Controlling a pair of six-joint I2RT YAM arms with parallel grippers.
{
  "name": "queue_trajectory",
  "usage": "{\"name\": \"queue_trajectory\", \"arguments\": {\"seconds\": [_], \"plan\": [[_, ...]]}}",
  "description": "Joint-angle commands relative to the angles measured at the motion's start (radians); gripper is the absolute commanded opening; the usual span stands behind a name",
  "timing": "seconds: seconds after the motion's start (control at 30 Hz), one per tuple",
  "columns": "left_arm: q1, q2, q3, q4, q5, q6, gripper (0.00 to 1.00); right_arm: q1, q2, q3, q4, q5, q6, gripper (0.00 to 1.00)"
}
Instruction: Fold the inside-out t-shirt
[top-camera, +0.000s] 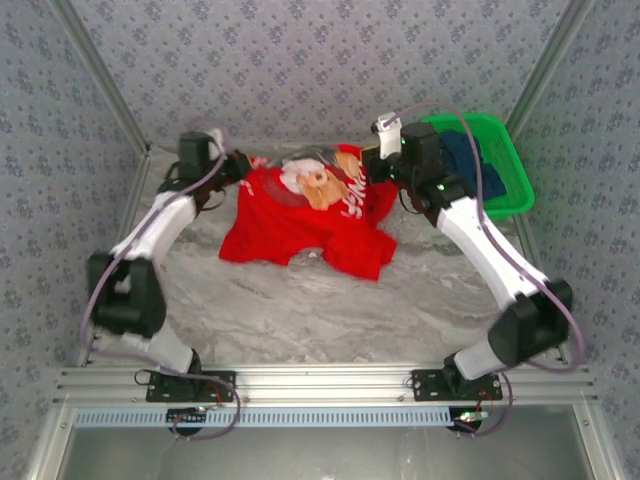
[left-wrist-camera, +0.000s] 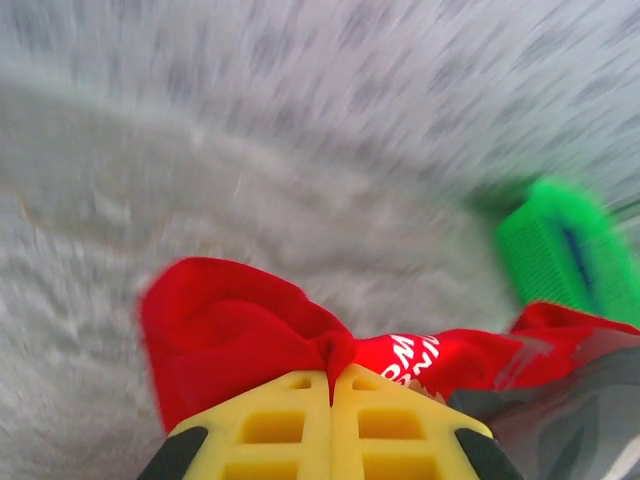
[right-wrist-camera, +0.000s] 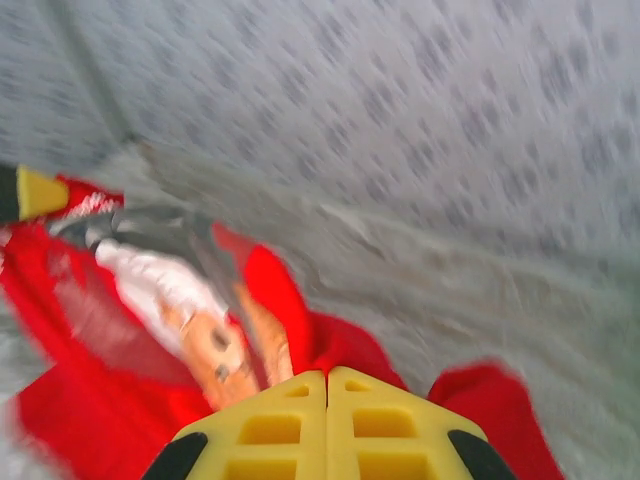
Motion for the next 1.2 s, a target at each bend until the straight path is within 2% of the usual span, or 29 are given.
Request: {"name": "queue_trajectory", "arguments": {"seconds": [0.0, 0.1, 0.13, 0.2, 0.27, 0.4, 0.5, 0.6, 0.7, 0.8, 1.0, 1.1, 1.17], "plan": [[-0.012, -0.185, -0.171, 0.077, -0.029, -0.041, 0.00, 0.126, -0.122, -0.087, -0.055, 0.043, -0.153, 0.00], [-0.011, -0.314, -0.365, 0.018, -0.110, -0.049, 0.00, 0.235, -0.242, -0.288, -0.051, 0.080, -0.083, 0.01], [-0.012, -0.340, -0.425, -0.012, -0.124, -0.043, 0.07, 0.251, -0.273, -0.355, -0.052, 0.071, -0.040, 0.05], [-0.011, -0.374, -0.535, -0.121, -0.163, -0.017, 0.32, 0.292, -0.314, -0.503, -0.053, 0.062, 0.078, 0.20], [-0.011, -0.392, -0.601, -0.208, -0.193, -0.003, 0.47, 0.327, -0.322, -0.606, -0.064, 0.041, 0.155, 0.31], [-0.032, -0.454, -0.651, -0.261, -0.191, -0.007, 0.65, 0.348, -0.338, -0.665, -0.092, 0.053, 0.202, 0.52], [-0.149, -0.465, -0.634, -0.199, -0.238, -0.024, 0.77, 0.266, -0.335, -0.659, 0.008, 0.055, 0.221, 0.57], [-0.309, -0.363, -0.575, -0.134, -0.297, 0.010, 0.80, 0.146, -0.211, -0.621, 0.124, 0.017, 0.283, 0.59], [-0.362, -0.215, -0.486, -0.146, -0.318, 0.034, 0.80, 0.137, -0.026, -0.498, 0.147, 0.070, 0.254, 0.63], [-0.360, -0.135, -0.437, -0.162, -0.363, 0.014, 0.80, 0.162, 0.152, -0.373, 0.174, 0.034, 0.205, 0.71], [-0.281, -0.200, -0.482, -0.176, -0.347, 0.000, 0.80, 0.252, 0.382, -0.216, 0.087, 0.091, 0.081, 0.78], [-0.278, -0.216, -0.493, -0.190, -0.321, 0.004, 0.80, 0.261, 0.455, -0.158, 0.051, 0.145, 0.048, 0.74], [-0.285, -0.220, -0.512, -0.150, -0.274, -0.001, 0.80, 0.252, 0.485, -0.129, 0.044, 0.193, 0.021, 0.63]]}}
